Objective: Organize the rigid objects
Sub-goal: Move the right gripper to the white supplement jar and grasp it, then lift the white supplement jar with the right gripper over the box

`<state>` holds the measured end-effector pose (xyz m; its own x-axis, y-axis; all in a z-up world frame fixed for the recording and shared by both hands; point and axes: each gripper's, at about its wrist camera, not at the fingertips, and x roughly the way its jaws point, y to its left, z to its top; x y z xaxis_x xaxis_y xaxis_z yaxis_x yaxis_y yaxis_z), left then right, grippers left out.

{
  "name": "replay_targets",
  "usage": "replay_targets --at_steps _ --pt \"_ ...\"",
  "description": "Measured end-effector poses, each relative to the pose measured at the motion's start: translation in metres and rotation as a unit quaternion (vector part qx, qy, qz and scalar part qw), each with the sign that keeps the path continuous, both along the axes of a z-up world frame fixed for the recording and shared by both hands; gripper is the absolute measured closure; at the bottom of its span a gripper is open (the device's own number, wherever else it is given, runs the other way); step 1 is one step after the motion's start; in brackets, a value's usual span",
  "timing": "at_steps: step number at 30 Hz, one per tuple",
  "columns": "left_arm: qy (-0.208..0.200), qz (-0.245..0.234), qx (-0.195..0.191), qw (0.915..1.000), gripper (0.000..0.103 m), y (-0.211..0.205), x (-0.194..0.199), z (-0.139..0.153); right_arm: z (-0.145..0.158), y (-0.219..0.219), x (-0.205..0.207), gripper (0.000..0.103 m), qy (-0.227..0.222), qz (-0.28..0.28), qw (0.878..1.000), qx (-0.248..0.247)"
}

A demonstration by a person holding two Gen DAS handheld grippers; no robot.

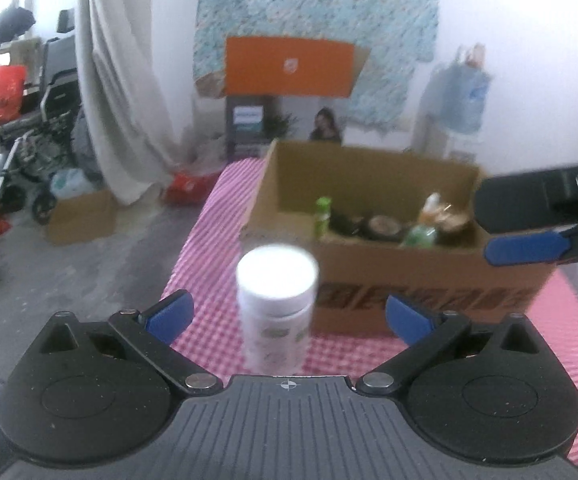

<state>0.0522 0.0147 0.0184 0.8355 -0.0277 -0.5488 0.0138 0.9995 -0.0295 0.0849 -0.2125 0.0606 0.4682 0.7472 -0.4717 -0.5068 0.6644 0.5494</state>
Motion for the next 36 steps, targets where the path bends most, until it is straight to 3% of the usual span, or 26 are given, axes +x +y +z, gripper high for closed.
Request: replay_targets --at_steps 4,10,13,17,25,36 --pt "0.013 0.009 0.015 0.9998 0.000 0.002 0.011 -0.016 -0.019 0.018 0.018 0.013 0.041 0.002 0.999 0.009" --pt "0.031 0.012 -0.004 0.9994 0.004 0.009 0.024 -0.028 -0.042 0.040 0.040 0.030 0.087 0.000 0.996 0.016" --pt "0.042 0.015 -0.010 0.9990 0.011 0.010 0.027 -0.032 -0.048 0.047 0.045 0.034 0.097 -0.003 0.995 0.019" --pt "0.060 0.016 -0.023 0.9978 0.030 0.013 0.030 -0.036 -0.051 0.054 0.052 0.041 0.098 -0.009 0.995 0.021" --pt "0.067 0.011 -0.029 0.9973 0.048 0.006 0.030 -0.036 -0.057 0.062 0.059 0.058 0.109 -0.014 0.994 0.019" --pt "0.078 -0.035 -0.035 0.9957 0.050 -0.025 0.020 -0.031 -0.052 0.029 0.038 0.059 0.109 -0.043 0.993 0.024"
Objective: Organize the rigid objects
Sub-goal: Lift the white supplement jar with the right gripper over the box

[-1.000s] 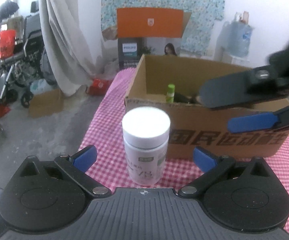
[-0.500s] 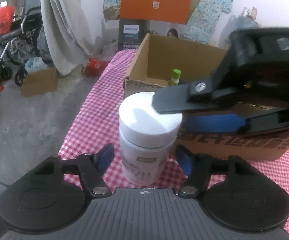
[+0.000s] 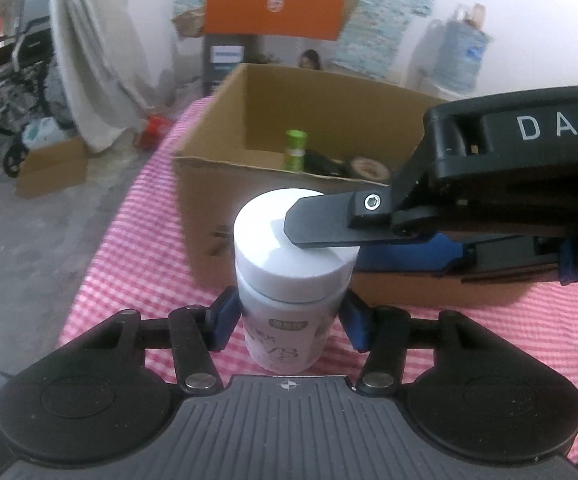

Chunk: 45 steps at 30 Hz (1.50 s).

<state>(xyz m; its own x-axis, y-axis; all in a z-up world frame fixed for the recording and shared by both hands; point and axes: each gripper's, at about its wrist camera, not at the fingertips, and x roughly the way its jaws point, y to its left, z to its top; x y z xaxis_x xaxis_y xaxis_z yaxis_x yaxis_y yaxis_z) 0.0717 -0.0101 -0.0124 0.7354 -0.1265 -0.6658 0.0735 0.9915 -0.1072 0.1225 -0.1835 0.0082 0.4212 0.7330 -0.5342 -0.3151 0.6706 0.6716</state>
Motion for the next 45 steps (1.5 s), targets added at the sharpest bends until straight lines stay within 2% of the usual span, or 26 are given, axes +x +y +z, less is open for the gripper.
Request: replay_targets --at_steps 8,13,26,31,35,39,45 --pt "0.009 -0.082 -0.014 0.9965 0.050 -0.048 -0.006 0.001 0.002 -0.058 -0.026 0.057 0.006 -0.074 0.997 0.002" --pt "0.010 -0.119 -0.008 0.9928 0.050 -0.073 -0.007 -0.001 -0.002 -0.083 -0.037 0.056 0.008 -0.107 0.994 -0.001" --pt "0.010 -0.128 0.014 0.9916 0.050 -0.093 -0.001 -0.006 -0.011 -0.097 -0.038 0.055 0.012 -0.112 0.994 0.006" --pt "-0.002 -0.125 0.015 0.9920 0.050 -0.089 -0.009 0.003 -0.006 -0.096 -0.042 0.055 0.004 -0.104 0.995 0.008" --pt "-0.036 -0.120 0.019 0.9919 0.050 -0.080 -0.019 0.030 0.017 -0.089 -0.048 0.055 -0.029 -0.088 0.996 0.017" --pt "-0.088 -0.111 0.025 0.9896 0.051 -0.075 -0.023 0.066 0.056 -0.081 -0.051 0.055 -0.088 -0.071 0.993 0.024" --pt "-0.132 -0.112 0.015 0.9847 0.050 -0.078 0.000 0.105 0.107 -0.079 -0.037 0.055 -0.157 -0.062 0.985 0.015"
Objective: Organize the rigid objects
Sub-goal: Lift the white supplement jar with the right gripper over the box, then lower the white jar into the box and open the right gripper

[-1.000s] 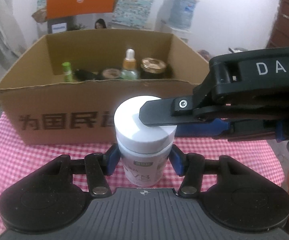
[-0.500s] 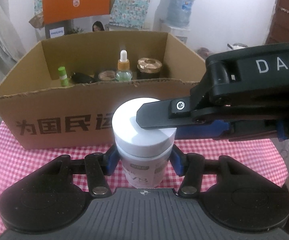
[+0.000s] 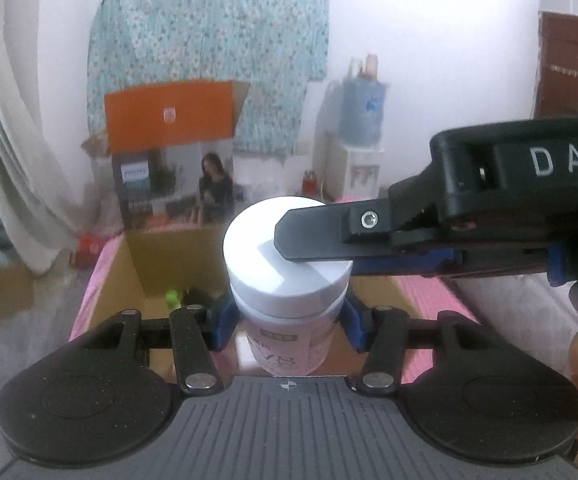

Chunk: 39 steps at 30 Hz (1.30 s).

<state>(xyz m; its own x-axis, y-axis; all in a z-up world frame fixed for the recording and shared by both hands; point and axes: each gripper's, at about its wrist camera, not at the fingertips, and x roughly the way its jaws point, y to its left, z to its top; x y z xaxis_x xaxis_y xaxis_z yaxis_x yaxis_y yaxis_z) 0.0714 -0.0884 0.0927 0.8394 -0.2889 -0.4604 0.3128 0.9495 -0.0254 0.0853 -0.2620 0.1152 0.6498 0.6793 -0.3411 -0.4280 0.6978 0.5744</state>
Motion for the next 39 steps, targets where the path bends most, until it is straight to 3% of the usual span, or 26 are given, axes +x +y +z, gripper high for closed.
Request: replay_targets --at_steps 5,16,24,29,34,39 --pt "0.035 -0.028 -0.026 0.9987 0.050 -0.010 0.037 0.000 0.006 -0.016 0.028 0.055 0.010 -0.012 1.000 -0.005" --pt "0.162 -0.058 -0.024 0.9848 0.051 -0.041 0.101 -0.056 -0.052 -0.046 0.087 0.055 0.103 -0.030 0.994 -0.028" --pt "0.196 -0.068 -0.004 0.9782 0.050 -0.057 0.114 -0.072 -0.063 -0.045 0.098 0.054 0.097 -0.033 0.991 -0.088" --pt "0.208 -0.068 0.001 0.9758 0.049 -0.065 0.120 -0.083 -0.068 -0.045 0.102 0.054 0.094 -0.034 0.990 -0.100" --pt "0.198 -0.071 0.003 0.9776 0.036 -0.066 0.117 -0.083 -0.071 -0.047 0.105 0.054 0.094 -0.037 0.990 -0.102" --pt "0.167 -0.067 0.002 0.9836 0.007 -0.064 0.109 -0.075 -0.065 -0.051 0.097 0.049 0.084 -0.046 0.991 -0.091"
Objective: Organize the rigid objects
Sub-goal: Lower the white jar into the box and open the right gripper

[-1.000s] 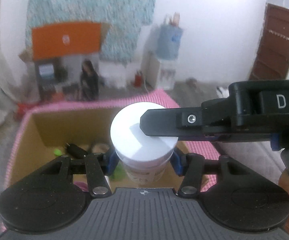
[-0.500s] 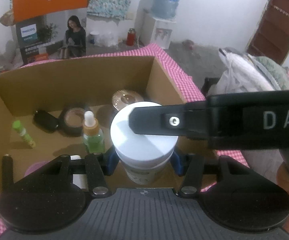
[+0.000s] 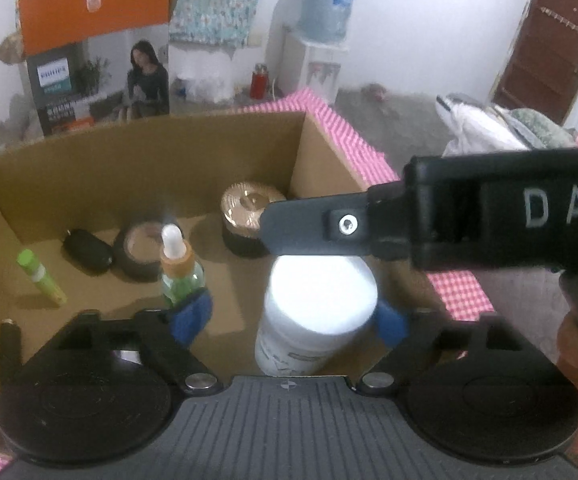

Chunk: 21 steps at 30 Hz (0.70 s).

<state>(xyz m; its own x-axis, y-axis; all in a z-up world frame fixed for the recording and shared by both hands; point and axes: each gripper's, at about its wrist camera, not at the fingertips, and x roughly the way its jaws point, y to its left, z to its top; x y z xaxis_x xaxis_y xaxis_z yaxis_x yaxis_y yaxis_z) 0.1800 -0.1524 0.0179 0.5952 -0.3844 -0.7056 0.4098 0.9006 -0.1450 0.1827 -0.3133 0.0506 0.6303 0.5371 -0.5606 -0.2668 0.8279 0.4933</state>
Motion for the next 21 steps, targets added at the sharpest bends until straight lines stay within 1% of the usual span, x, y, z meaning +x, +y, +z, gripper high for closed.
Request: replay_targets --at_steps 1,3,4,6,9,12,14,17,19,21 --pt "-0.012 0.002 -0.001 0.9999 0.004 0.002 -0.003 0.004 0.003 -0.001 -0.003 0.047 -0.005 -0.003 1.000 0.004" --pt "-0.031 0.004 -0.002 0.9995 0.003 0.005 -0.010 0.011 0.009 -0.004 -0.009 0.041 -0.014 -0.009 1.000 0.014" --pt "-0.038 0.006 -0.001 0.9993 0.002 0.007 -0.014 0.014 0.013 -0.006 -0.012 0.037 -0.019 -0.014 1.000 0.020" --pt "-0.053 0.014 0.001 0.9985 0.001 0.014 -0.022 0.021 0.020 -0.011 -0.018 0.035 -0.029 -0.024 0.999 0.031" --pt "-0.070 0.027 -0.003 0.9972 0.000 0.030 -0.037 0.032 0.032 -0.016 -0.034 0.028 -0.052 -0.038 0.997 0.049" --pt "-0.079 0.049 -0.006 0.9957 0.000 0.049 -0.054 0.046 0.044 -0.019 -0.054 0.017 -0.084 -0.053 0.994 0.052" --pt "-0.083 0.072 0.007 0.9940 0.000 0.062 -0.063 0.053 0.048 -0.018 -0.068 0.003 -0.100 -0.067 0.992 0.047" --pt "-0.099 0.118 0.022 0.9879 0.000 0.080 -0.076 0.059 0.050 -0.011 -0.086 0.000 -0.116 -0.086 0.989 0.030" --pt "-0.111 0.146 0.037 0.9823 0.000 0.088 -0.084 0.060 0.050 -0.001 -0.099 0.000 -0.125 -0.099 0.987 -0.001" --pt "-0.115 0.160 0.066 0.9781 0.000 0.092 -0.086 0.059 0.047 0.012 -0.110 0.000 -0.131 -0.112 0.984 -0.041"
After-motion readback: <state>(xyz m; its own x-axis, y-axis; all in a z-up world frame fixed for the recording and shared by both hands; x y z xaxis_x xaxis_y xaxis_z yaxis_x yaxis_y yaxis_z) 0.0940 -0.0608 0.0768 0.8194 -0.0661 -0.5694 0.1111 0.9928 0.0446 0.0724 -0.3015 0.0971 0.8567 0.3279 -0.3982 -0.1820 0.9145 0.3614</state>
